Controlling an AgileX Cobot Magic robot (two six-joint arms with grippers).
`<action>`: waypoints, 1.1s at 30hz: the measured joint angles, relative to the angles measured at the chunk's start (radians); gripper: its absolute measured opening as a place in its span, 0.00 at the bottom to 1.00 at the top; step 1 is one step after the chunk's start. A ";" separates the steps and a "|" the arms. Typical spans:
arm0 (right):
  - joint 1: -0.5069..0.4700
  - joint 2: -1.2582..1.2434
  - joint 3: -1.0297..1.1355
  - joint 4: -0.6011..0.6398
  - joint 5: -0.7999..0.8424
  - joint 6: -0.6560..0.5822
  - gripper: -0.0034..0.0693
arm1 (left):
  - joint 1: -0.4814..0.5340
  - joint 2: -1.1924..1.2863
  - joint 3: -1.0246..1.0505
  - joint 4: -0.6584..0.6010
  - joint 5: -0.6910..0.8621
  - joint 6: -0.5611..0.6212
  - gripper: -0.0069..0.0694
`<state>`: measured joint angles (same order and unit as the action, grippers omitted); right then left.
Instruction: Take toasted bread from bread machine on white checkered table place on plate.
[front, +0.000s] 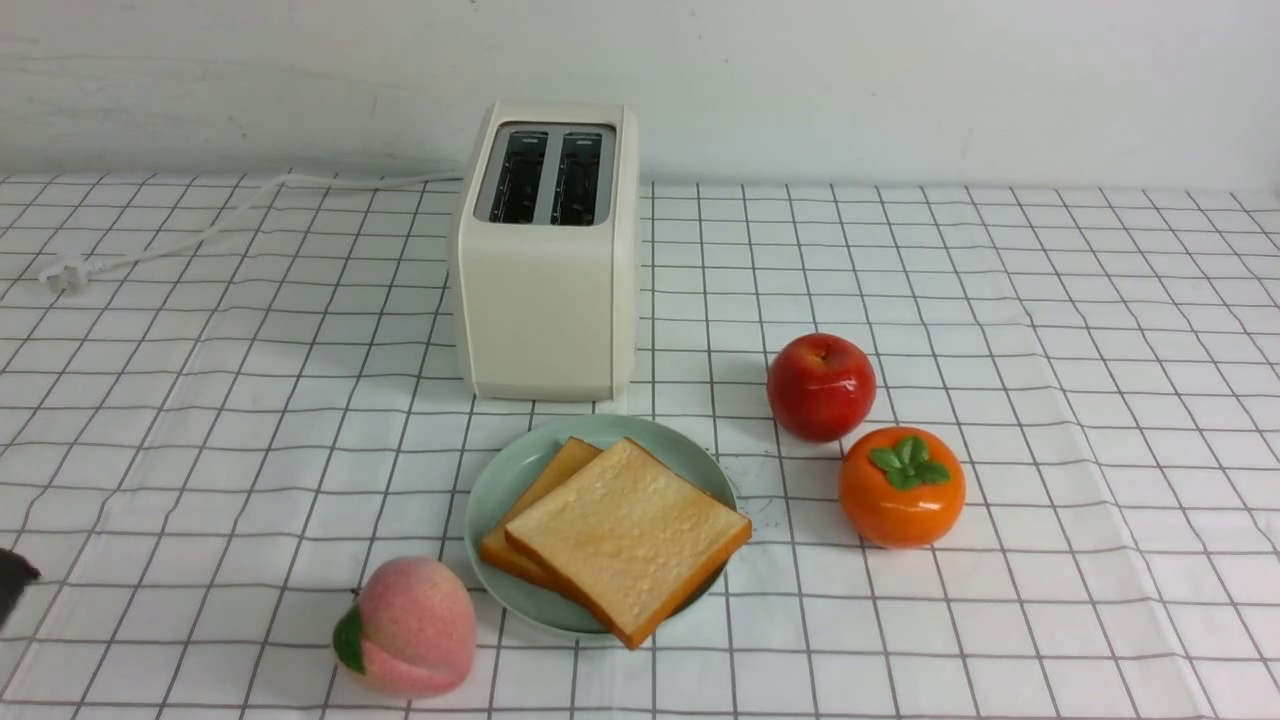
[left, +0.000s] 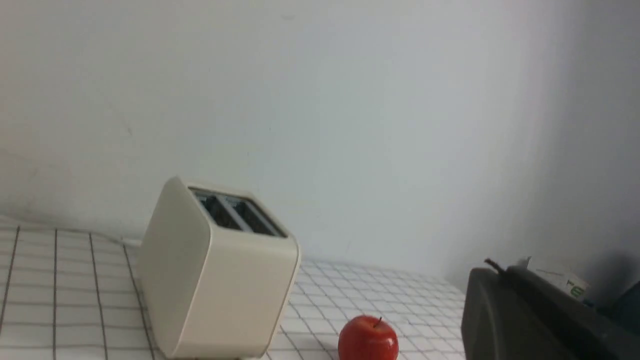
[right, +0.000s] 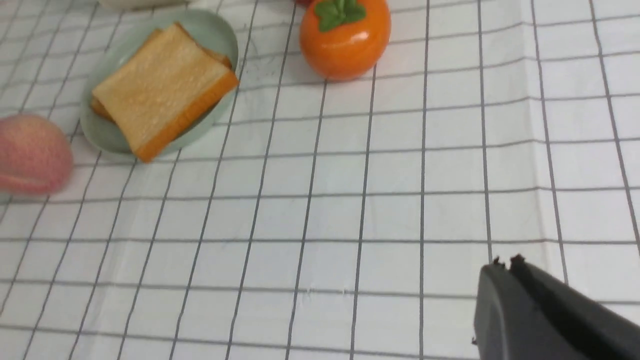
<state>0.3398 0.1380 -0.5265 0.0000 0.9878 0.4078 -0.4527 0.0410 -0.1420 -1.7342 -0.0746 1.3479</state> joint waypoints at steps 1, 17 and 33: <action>0.000 -0.020 0.019 -0.012 -0.020 0.017 0.05 | 0.000 0.000 0.013 -0.001 0.000 -0.001 0.08; 0.000 -0.118 0.254 -0.107 -0.328 0.111 0.07 | 0.000 0.000 0.103 -0.001 -0.009 -0.008 0.08; -0.182 -0.130 0.325 -0.234 -0.414 0.081 0.02 | 0.000 0.000 0.103 -0.001 -0.013 -0.008 0.10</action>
<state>0.1578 0.0082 -0.2012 -0.2339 0.5741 0.4888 -0.4527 0.0410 -0.0386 -1.7350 -0.0872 1.3402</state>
